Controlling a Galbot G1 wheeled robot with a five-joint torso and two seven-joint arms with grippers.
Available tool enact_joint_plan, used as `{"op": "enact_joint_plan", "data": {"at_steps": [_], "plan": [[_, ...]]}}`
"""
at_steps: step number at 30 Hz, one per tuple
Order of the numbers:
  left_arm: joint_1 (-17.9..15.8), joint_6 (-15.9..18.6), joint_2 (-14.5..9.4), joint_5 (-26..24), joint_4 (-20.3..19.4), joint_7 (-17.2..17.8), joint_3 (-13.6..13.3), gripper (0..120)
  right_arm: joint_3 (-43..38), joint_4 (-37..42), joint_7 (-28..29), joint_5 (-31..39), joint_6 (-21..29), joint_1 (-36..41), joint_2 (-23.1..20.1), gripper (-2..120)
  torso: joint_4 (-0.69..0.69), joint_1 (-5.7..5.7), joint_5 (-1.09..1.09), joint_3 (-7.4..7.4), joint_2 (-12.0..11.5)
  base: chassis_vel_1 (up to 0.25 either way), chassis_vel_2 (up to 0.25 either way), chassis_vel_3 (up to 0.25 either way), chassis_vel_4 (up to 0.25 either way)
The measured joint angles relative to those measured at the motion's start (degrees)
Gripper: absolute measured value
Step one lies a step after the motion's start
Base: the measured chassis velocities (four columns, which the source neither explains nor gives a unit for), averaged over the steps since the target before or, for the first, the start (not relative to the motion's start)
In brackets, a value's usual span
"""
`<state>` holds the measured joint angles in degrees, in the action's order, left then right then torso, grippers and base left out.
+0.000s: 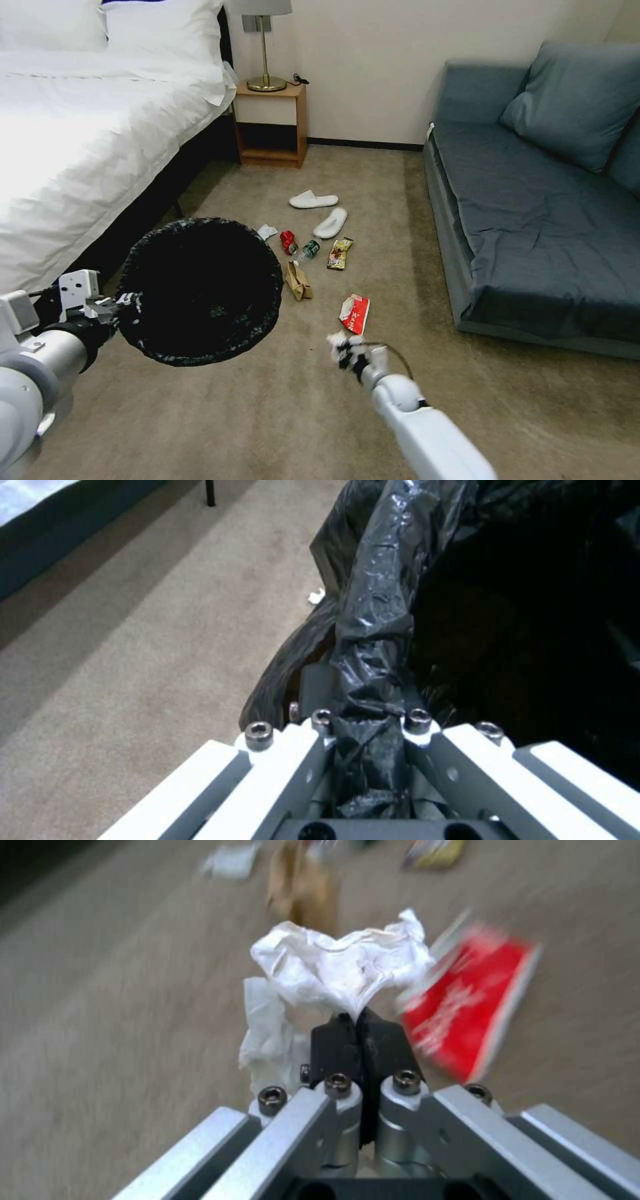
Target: Pick up the trash bin, then pick up the garbage on the floor and place it into the trash bin.
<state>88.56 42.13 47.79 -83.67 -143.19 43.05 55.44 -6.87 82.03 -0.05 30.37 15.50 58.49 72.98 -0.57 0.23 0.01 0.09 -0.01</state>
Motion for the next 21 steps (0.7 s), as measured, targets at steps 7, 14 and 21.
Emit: {"op": "enact_joint_plan", "data": {"at_steps": [7,14,21], "plan": [[0.8,0.0,-0.2,2.5,2.1,-0.7,-3.6,2,-7.4,20.0,2.3,9.0,4.5,4.2,-11.3,0,-0.02,0.00,-0.01,0.00,0.0,0.000,0.000,0.000,0.000],[1.3,0.0,-2.2,1.1,3.2,-0.5,-5.7,2,-12.1,31.5,2.4,19.9,8.2,2.0,-18.6,0,-0.01,0.00,0.00,0.00,0.0,0.000,0.000,0.000,0.000],[1.4,0.0,-7.1,-4.3,5.1,2.9,-9.3,2,-6.9,37.4,2.6,26.3,10.0,-6.1,-21.2,0,0.00,0.00,-0.01,0.00,0.0,0.000,0.000,0.000,0.000]]}}
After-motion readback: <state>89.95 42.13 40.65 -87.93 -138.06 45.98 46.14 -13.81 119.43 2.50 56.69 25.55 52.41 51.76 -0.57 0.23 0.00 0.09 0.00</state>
